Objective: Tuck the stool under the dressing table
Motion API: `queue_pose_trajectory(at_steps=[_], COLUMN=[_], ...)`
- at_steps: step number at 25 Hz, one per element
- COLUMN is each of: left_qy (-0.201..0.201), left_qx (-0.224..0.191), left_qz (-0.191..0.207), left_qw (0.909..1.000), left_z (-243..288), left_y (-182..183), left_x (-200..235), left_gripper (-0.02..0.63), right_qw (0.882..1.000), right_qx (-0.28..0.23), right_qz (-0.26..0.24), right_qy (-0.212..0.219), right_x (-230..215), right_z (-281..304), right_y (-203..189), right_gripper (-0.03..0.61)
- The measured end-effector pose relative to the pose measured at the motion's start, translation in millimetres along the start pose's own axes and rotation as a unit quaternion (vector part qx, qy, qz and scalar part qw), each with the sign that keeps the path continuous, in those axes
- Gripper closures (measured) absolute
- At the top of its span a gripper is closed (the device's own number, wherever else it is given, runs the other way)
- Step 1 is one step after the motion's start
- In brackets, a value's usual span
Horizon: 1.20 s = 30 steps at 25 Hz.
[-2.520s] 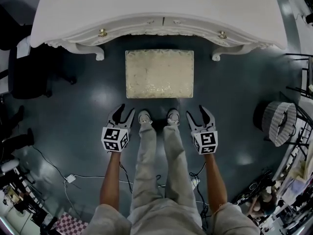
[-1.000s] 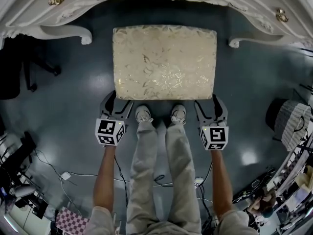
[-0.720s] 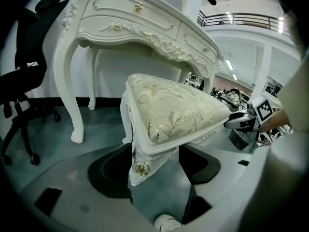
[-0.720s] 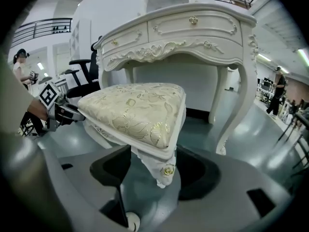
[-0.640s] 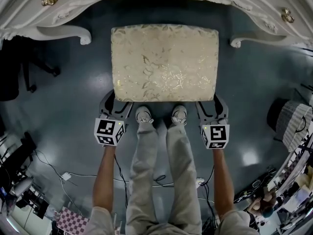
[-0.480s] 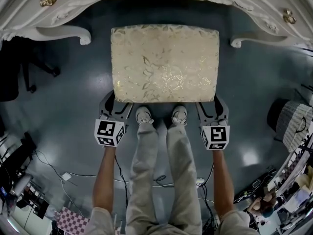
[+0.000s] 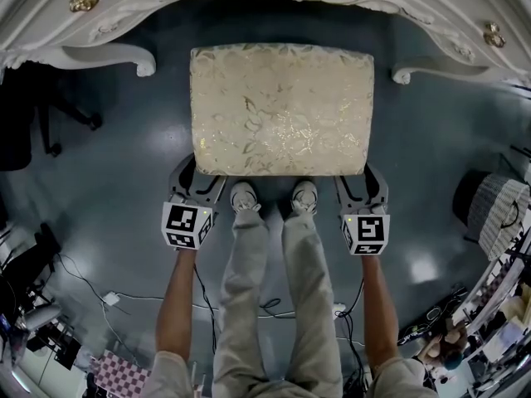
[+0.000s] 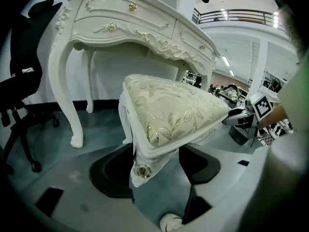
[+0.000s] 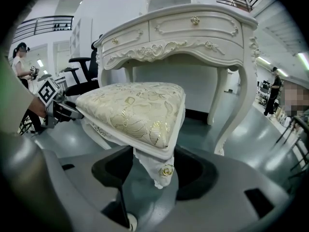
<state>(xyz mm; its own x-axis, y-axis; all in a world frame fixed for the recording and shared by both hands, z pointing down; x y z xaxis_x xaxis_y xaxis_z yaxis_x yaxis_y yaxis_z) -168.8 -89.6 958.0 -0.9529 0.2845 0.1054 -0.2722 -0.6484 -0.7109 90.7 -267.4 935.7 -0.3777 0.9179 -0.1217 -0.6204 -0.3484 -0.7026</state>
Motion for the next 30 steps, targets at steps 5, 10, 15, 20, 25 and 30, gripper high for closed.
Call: queue_pose_trajectory(at_steps=[5,10,15,20,25,30], left_qy=[0.002,0.003,0.004,0.005,0.009,0.008], left_qx=[-0.004,-0.009,-0.014,-0.016,-0.023,-0.027], left_qz=[0.008,0.01,0.01,0.012,0.015,0.018], left_qw=[1.0,0.9999,0.9998,0.9998,0.9996,0.9995], left_z=[5.9,9.0,30.3,47.4,62.9,76.4], left_y=[7.6,9.2,32.0,49.3,65.5,79.1], left_x=[2.9,4.6,13.2,19.8,26.4,32.9], left_gripper=[0.333,0.333,0.333,0.333,0.334,0.334], right_qw=[1.0,1.0,1.0,1.0,1.0,0.999], right_qx=[-0.002,-0.009,-0.011,-0.015,-0.02,-0.024], right_qz=[0.0,-0.004,-0.01,-0.016,-0.021,-0.024], right_qy=[-0.001,-0.002,-0.004,-0.005,-0.005,-0.006], right_x=[-4.5,-5.7,-24.4,-39.5,-51.1,-61.9], right_z=[5.1,8.0,25.5,39.0,50.2,62.3], right_y=[5.9,7.4,28.0,44.1,58.1,71.4], right_gripper=[0.311,0.313,0.318,0.322,0.325,0.324])
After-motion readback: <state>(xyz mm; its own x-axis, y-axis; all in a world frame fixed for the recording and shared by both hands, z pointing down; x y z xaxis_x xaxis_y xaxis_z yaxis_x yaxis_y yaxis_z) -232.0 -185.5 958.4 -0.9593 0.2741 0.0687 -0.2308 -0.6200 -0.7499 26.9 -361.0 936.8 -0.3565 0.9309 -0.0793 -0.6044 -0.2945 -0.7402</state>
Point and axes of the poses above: the fingertips, and each gripper's own axes: z forward along the fingers, x to its left, y out of its top, the point moved 2 cm from there along -z, backward along the fingers, and after that the axes turned 11 degrees about y, right-handed, at the moved point
